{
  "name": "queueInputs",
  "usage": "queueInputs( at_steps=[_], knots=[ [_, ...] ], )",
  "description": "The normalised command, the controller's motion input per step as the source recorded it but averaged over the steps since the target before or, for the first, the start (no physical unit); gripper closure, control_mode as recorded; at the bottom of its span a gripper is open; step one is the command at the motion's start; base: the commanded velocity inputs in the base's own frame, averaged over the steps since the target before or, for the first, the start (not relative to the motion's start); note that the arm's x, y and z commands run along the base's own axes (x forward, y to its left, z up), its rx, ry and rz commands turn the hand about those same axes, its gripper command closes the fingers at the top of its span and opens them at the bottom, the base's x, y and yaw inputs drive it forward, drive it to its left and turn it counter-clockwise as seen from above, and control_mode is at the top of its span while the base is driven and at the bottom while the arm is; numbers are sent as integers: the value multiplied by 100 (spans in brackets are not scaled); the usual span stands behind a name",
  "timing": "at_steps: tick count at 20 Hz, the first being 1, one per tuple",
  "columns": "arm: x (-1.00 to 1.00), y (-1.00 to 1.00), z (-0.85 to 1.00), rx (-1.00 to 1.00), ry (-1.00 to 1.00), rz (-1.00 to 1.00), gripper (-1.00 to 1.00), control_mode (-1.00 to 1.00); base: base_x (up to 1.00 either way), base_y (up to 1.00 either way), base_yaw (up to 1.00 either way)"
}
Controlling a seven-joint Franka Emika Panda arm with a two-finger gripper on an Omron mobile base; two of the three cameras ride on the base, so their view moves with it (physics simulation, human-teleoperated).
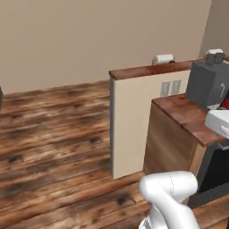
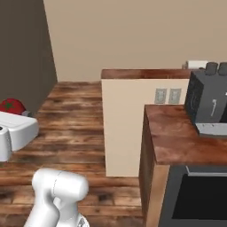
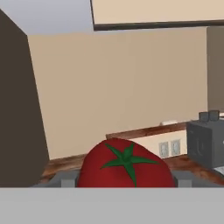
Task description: Gather the avocado and tomato from the fridge and place them on a tray on the dining counter. Then gather the fish and chicken drumstick from the fridge and place them on the other tray.
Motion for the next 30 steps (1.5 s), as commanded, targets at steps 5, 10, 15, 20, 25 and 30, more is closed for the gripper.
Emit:
queueInputs(
  at_steps=[5,10,15,20,25,30],
  knots=[
    [0,0,0,0,0,0,100,100,100,100,-50],
    [0,0,0,0,0,0,100,100,100,100,-55],
    [0,0,0,0,0,0,100,100,35,100,-25],
    [0,0,0,0,0,0,100,100,25,100,-28],
    [0,0,0,0,0,0,100,100,74,98,-61],
    [0,0,0,0,0,0,100,100,71,100,-55]
  ],
)
